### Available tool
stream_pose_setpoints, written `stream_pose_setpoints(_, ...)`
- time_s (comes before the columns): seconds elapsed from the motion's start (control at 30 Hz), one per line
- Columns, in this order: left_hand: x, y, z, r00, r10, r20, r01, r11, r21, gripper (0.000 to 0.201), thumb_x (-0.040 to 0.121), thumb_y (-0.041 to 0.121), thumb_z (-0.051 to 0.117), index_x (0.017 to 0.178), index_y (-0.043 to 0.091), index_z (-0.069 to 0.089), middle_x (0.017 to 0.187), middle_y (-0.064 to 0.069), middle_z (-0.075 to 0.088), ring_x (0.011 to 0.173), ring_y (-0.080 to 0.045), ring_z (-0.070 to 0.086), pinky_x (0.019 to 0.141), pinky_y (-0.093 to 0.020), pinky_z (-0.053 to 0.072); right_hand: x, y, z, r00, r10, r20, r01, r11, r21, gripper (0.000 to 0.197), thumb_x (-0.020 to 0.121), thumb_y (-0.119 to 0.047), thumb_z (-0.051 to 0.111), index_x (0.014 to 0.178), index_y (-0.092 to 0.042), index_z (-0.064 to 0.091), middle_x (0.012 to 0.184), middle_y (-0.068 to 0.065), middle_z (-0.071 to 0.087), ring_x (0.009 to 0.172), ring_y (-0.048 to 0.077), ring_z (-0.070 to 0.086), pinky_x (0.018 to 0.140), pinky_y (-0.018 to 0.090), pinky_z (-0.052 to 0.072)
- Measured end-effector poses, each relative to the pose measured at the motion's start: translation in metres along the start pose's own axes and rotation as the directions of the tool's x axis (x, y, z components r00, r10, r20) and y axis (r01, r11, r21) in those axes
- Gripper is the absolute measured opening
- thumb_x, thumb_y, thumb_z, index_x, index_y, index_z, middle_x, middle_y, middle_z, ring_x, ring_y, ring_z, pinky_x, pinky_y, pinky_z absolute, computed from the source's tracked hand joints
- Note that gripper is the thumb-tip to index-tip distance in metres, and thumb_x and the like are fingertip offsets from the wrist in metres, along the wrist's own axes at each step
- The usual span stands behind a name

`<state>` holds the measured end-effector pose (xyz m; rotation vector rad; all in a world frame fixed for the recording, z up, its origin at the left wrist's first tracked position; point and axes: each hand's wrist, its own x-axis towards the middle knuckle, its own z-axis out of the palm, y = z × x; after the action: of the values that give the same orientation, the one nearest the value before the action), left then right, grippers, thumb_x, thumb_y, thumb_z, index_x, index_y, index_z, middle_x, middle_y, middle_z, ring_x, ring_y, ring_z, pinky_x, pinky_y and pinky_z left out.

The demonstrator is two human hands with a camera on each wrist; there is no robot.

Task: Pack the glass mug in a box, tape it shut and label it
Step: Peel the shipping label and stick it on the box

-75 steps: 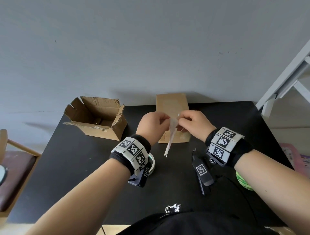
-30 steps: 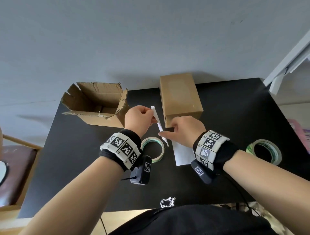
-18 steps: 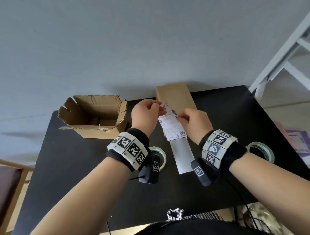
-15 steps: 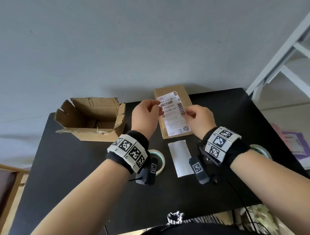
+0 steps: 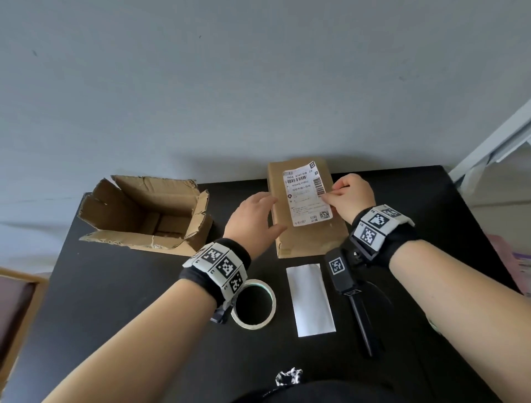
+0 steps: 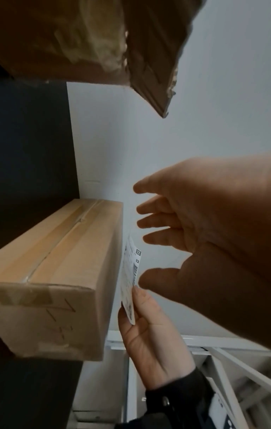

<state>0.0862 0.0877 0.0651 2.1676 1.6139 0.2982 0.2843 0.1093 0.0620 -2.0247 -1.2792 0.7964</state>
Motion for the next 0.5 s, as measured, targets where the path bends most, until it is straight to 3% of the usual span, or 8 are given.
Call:
stream_pose_setpoints(0.2, 0.019, -0.001, 0.007, 0.990, 0.076, 0.119, -0.085, 0.993, 0.077, 0.081, 0.083, 0.050, 0.063, 0.148, 0.021, 0.024, 0.154, 0.005, 0.025, 0.145, -0.016, 0.012, 0.116, -0.036, 0.016, 0.013, 0.011, 0.011, 1.000, -0.018, 0.011, 0.018, 1.000, -0.018, 0.021, 0.081, -0.016, 0.070, 0.090, -0.012, 0.051, 0.073, -0.009, 0.054, 0.080, 0.016, 0.055, 0.064, 0.023, 0.038)
stream_pose_setpoints(0.33, 0.028, -0.004, 0.015, 0.980, 0.102, 0.171, -0.120, 0.988, 0.101, 0.094, 0.080, 0.054, 0.063, 0.151, 0.020, 0.012, 0.158, 0.005, 0.013, 0.146, -0.015, 0.005, 0.120, -0.037, 0.010, 0.017, 0.016, 0.014, 0.999, -0.035, 0.003, 0.035, 0.999, -0.042, 0.021, 0.081, -0.016, 0.070, 0.088, -0.012, 0.052, 0.070, -0.013, 0.050, 0.080, 0.013, 0.052, 0.069, 0.023, 0.035)
stream_pose_setpoints(0.5, 0.037, -0.008, 0.026, 0.969, 0.117, 0.219, -0.151, 0.978, 0.144, 0.102, 0.077, 0.061, 0.061, 0.151, 0.019, 0.007, 0.160, 0.003, 0.004, 0.147, -0.015, 0.003, 0.120, -0.034, 0.005, 0.020, 0.016, 0.013, 1.000, -0.024, 0.014, 0.024, 0.998, -0.062, 0.022, 0.079, -0.017, 0.071, 0.086, -0.013, 0.051, 0.075, -0.006, 0.057, 0.082, 0.015, 0.055, 0.072, 0.025, 0.038)
